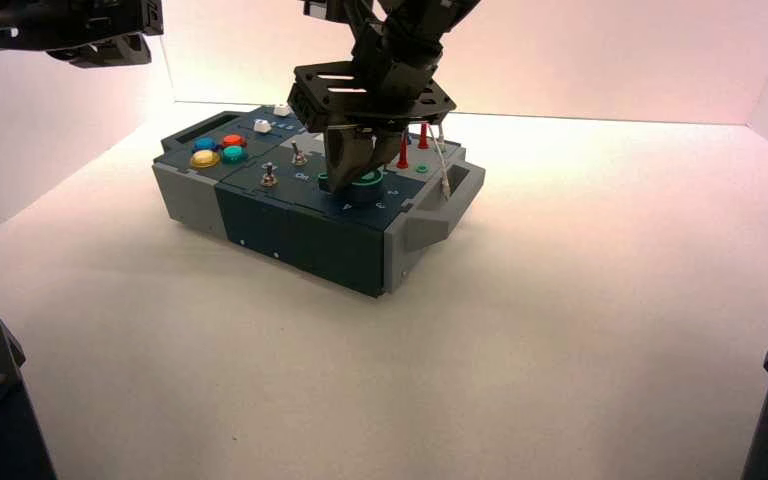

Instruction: Turn the knob to position 5.

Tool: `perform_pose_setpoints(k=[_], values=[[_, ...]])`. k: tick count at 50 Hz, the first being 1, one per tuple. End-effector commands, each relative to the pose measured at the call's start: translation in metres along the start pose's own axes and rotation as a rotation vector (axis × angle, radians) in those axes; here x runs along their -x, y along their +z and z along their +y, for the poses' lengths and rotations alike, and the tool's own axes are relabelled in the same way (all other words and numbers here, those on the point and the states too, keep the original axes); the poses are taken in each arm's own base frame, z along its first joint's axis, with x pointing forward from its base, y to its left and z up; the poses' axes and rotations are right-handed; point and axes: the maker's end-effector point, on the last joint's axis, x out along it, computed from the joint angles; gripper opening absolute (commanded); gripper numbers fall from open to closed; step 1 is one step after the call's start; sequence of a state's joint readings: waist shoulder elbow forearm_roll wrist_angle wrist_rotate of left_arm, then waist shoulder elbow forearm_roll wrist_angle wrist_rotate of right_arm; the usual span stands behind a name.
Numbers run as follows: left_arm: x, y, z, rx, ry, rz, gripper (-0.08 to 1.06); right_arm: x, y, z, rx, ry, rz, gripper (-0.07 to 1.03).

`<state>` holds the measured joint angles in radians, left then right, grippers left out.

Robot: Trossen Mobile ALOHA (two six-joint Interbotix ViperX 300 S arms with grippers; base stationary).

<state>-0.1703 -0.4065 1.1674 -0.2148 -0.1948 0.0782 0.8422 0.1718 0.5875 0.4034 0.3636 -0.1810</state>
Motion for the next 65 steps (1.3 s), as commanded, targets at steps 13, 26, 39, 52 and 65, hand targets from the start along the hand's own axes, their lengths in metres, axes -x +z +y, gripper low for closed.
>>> perform_pose_setpoints(k=[13,26,39,52,65], values=[[0.0006,0.0103,-0.0011,-0.004,-0.003,-0.032,-0.03,0.0051,0.0169,0.0065,0.012,0.011,-0.035,-0.02],[0.0009,0.0107,-0.0011,-0.004,-0.003,-0.034,-0.03,0.0051,0.0169,0.0065,0.012,0.011,-0.035,-0.02],[0.0009,0.0106,-0.0016,-0.006,-0.004,-0.033,-0.03,0.0056,0.0184,0.0071,0.012,0.013,-0.036,-0.02],[0.0009,0.0106,-0.0016,-0.006,-0.004,-0.033,-0.03,0.0056,0.0194,0.0069,0.013,0.013,-0.035,-0.02],[0.0009,0.01,-0.0009,-0.004,-0.002,-0.032,-0.03,0.0048,0.0195,0.006,0.014,0.011,-0.034,-0.02]])
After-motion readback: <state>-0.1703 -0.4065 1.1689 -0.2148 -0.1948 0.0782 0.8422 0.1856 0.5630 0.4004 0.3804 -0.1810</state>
